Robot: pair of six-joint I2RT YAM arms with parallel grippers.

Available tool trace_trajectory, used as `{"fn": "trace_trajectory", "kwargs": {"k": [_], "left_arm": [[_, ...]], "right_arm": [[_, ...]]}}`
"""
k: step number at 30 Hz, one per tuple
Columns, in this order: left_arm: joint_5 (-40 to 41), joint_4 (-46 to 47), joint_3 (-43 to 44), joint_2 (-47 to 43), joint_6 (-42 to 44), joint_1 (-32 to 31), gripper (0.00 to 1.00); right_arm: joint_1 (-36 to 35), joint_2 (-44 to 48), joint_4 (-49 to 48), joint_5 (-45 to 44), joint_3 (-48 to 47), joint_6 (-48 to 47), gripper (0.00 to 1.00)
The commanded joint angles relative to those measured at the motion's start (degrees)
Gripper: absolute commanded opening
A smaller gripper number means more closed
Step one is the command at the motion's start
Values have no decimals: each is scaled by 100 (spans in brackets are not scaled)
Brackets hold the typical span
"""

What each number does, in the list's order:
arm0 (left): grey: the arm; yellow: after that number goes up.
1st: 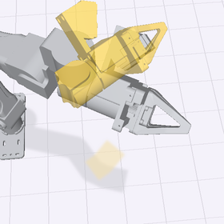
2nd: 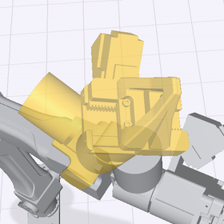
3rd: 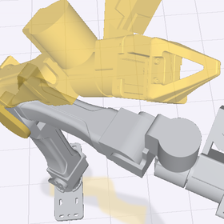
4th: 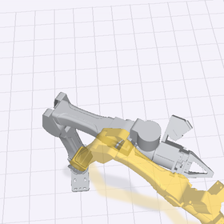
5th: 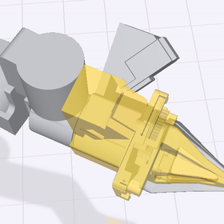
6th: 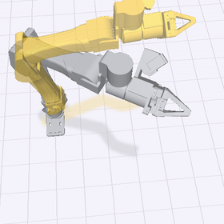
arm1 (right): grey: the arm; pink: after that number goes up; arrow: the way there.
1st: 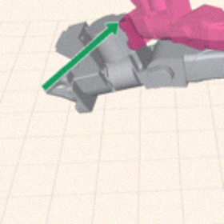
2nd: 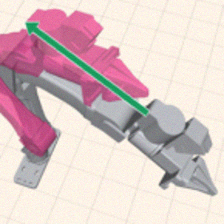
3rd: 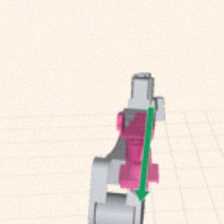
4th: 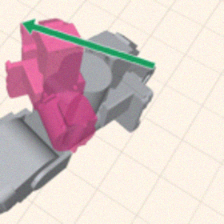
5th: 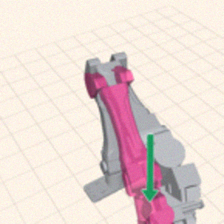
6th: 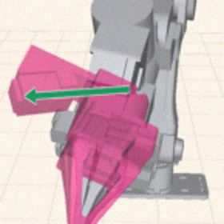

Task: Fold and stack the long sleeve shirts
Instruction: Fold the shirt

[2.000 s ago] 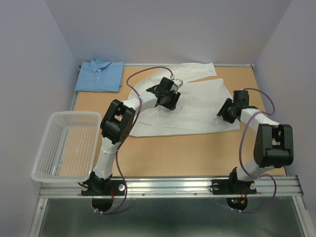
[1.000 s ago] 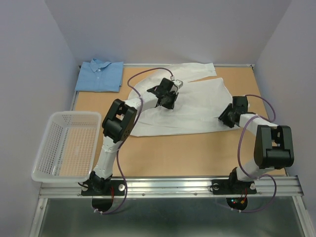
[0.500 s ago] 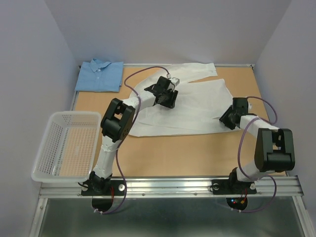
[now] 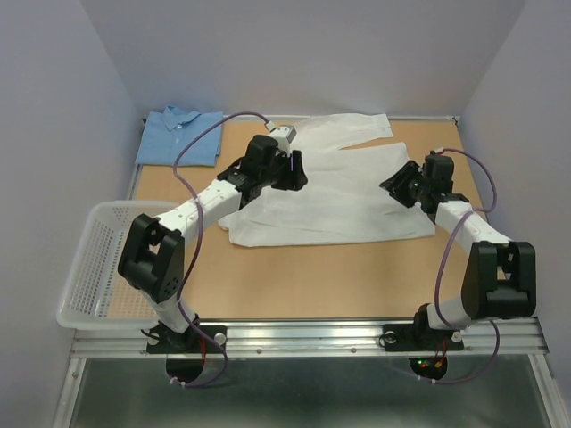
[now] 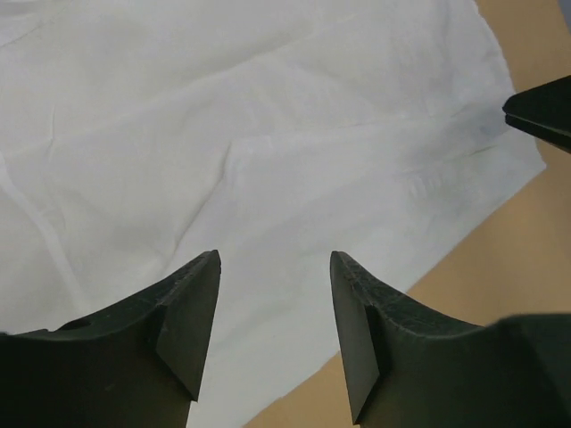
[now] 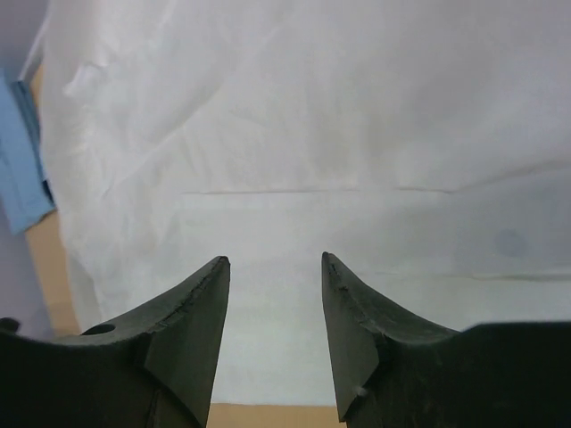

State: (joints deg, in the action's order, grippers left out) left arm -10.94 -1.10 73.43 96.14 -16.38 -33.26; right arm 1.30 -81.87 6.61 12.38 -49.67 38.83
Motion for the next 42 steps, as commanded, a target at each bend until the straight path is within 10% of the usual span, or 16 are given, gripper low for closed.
{"fn": "trace_trajectory", "kwargs": {"k": [1,6,18,28,42], "left_arm": [[-312,566,-705,238,-549,82,59],[-452,1165,-1286,563,-945,494,53],[-198,972,-2262,353,-1570,1137,51],[566,-292,-1973,-1061,-832,953,68],[479,-759,-2517,-570,-963,794,65]], "right_arm": [[-286,-531,-1599,1380,89,687,51],[-350,-1242,-3321,1224,764,1408,51],[502,-1333,-3913,897,1908,1383,50],[372,-225,-146,-296,116,-929,50],[-1334,-1051,1649,-1985,-219,-1721,51]]}}
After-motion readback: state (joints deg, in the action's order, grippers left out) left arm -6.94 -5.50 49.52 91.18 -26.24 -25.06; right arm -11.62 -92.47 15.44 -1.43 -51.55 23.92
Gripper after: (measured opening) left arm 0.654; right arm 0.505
